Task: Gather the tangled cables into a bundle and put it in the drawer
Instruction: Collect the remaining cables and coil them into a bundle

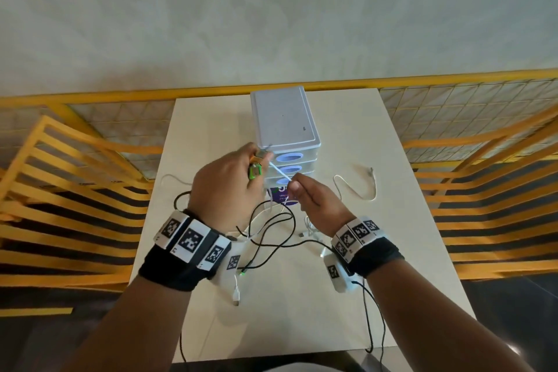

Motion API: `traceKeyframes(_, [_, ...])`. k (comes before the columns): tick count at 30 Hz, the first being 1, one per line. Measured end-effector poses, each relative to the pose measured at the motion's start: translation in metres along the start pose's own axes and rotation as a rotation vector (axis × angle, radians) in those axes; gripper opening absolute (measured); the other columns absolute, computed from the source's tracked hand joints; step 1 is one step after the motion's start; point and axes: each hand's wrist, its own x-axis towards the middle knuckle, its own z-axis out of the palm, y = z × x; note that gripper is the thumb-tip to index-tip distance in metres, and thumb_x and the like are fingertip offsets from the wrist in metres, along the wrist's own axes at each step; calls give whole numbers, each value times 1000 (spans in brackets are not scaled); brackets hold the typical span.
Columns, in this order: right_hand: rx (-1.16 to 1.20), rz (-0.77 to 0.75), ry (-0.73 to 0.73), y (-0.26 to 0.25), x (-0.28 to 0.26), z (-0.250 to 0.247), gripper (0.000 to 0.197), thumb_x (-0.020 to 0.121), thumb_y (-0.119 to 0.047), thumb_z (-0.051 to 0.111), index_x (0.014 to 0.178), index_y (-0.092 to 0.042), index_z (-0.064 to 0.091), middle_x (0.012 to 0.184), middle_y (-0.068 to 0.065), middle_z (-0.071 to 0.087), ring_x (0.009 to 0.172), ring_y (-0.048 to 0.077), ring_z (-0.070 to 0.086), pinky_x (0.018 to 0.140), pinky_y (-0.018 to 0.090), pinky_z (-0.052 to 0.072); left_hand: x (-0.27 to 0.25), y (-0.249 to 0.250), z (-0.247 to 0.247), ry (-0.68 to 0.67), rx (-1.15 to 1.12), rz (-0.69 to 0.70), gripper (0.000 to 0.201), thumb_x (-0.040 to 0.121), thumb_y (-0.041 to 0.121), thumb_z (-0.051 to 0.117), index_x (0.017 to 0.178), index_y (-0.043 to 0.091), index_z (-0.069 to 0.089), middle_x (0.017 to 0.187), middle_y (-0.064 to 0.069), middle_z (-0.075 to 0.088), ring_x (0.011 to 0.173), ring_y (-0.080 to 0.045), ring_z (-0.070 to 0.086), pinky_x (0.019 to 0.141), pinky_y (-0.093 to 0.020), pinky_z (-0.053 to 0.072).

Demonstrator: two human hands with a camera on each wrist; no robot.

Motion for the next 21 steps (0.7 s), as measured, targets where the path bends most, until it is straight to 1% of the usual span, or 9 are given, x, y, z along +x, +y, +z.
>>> traceKeyframes(3, [-75,43,22,18,-2,7,29,110,-31,35,84,-28,46,75,-14,49,72,0,49,71,28,42,5,-5,-18,92,-22,-44,32,104,37,48,88,14,61,52,16,28,48,-18,37,44,-21,23])
traceKeyframes(5, [-121,45,15,26,-1,9,28,110,-30,35,85,-26,47,76,-13,49,72,0,49,69,23,37,5,-7,-25,131,-35,-59,38,106,41,44,87,13,60,52,12,36,49,-17,37,43,-24,24])
traceKeyframes(8, [-191,35,1,36,2,12,26,110,-31,37,91,-21,51,81,-13,48,75,10,48,72,23,35,3,-4,-32,157,-72,-72,44,105,46,38,85,13,58,56,6,45,52,-17,39,51,-28,27])
traceKeyframes(11, [-261,10,32,48,9,15,22,108,-25,44,100,-11,60,90,-8,50,80,18,51,77,28,40,0,2,-36,171,-86,-79,35,106,43,39,80,20,47,54,11,35,48,-13,34,49,-27,23])
traceKeyframes(13, [-301,-6,57,58,9,16,19,106,-21,51,104,-9,65,93,-5,54,83,24,56,79,32,46,-1,3,-40,183,-110,-89,31,105,41,40,80,23,42,52,14,31,47,-7,34,48,-19,22])
traceKeyframes(15, [-318,9,67,67,5,14,18,104,-19,55,108,-10,70,98,1,63,89,25,60,80,25,44,-3,3,-43,190,-106,-76,31,105,40,40,81,23,43,53,15,31,47,-6,34,49,-16,23])
traceKeyframes(17, [-310,33,77,71,-1,13,20,103,-21,57,115,-12,71,102,3,65,89,23,61,80,23,44,-5,4,-44,171,-102,-64,29,105,40,40,82,23,44,52,15,31,47,-4,36,48,-16,23])
traceKeyframes(19, [-281,74,93,69,-4,13,22,101,-25,61,119,-17,69,99,-7,58,79,13,58,80,24,47,-6,3,-43,148,-90,-78,29,106,41,40,82,24,44,52,13,33,47,-2,38,48,-18,23])
traceKeyframes(21, [-246,164,125,65,-6,12,19,96,-31,68,114,-23,66,91,-15,52,71,3,54,73,20,44,-6,0,-38,146,-69,-113,29,106,41,41,83,23,46,53,13,35,47,-3,38,48,-19,23])
